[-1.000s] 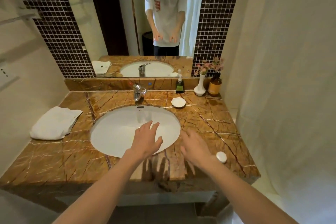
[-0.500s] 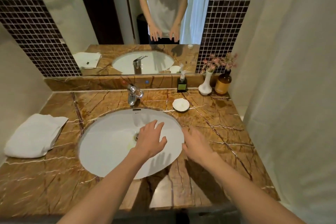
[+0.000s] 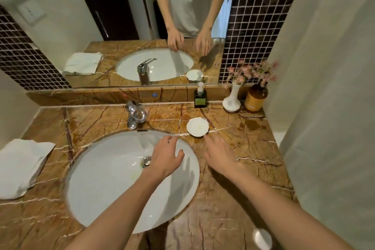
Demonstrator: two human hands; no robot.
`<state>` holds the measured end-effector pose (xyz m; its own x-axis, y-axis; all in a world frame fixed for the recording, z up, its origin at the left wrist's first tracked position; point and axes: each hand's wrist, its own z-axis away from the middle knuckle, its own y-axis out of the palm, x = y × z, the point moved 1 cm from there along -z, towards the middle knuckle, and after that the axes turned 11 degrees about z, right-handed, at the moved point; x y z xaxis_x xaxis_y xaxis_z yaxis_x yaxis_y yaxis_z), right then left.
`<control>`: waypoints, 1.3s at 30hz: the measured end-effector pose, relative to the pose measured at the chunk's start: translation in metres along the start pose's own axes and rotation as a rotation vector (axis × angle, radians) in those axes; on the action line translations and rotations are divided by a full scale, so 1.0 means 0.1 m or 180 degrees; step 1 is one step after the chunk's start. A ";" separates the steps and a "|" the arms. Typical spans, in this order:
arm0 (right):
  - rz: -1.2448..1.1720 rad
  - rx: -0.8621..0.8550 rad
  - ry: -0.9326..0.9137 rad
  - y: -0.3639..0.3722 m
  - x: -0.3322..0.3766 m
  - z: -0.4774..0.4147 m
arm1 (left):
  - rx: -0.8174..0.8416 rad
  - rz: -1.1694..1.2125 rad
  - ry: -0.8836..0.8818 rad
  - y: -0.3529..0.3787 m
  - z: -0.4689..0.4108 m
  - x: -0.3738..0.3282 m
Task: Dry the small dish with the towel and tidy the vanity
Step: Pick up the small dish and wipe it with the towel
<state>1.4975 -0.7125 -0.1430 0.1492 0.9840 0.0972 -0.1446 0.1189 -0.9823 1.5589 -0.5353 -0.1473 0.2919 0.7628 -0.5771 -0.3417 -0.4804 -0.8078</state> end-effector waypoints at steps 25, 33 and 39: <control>-0.0765 0.0425 0.0884 0.42 -0.46 -1.67 | -0.0128 0.3503 -0.2024 0.84 -1.14 0.03; -0.1211 0.0638 0.1107 0.50 -0.47 -1.72 | -0.0322 0.3396 -0.2339 0.90 -1.21 0.03; -0.1311 0.0618 0.0882 0.48 -0.43 -1.68 | -0.0566 0.3450 -0.2380 0.92 -1.11 0.08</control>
<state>1.6485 -0.7713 -0.2208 0.4807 0.7819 0.3969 -0.1940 0.5363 -0.8214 1.6289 -0.6213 -0.2402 -0.6300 -0.0140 -0.7764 0.0492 -0.9985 -0.0219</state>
